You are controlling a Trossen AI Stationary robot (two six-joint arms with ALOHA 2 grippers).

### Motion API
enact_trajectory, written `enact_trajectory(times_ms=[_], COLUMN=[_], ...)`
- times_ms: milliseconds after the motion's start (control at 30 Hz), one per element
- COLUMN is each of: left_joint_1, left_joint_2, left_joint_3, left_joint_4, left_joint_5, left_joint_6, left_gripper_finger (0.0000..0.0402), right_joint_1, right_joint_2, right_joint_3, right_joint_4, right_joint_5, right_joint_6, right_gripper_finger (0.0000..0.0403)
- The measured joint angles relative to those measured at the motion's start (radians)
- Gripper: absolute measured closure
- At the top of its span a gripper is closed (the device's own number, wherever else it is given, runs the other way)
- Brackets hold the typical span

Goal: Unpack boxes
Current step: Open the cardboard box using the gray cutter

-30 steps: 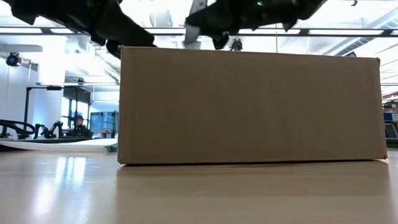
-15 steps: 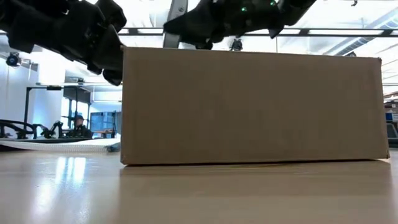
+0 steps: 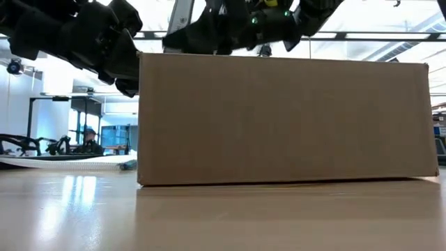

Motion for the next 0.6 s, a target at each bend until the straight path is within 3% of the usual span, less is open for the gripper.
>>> enact_trajectory(times_ms=[600], left_joint_1=[0.0], left_joint_2=[0.0], left_joint_3=[-0.001], left_joint_4=[0.0], left_joint_5=[0.0], left_joint_6=[-0.007], left_gripper_finger=[0.0215], right_joint_1=[0.0], right_joint_2=[0.001], right_joint_3=[-0.001], right_joint_4=[0.015], right_joint_5=[0.008], right_joint_6=[-0.016], right_gripper_finger=[0.0346])
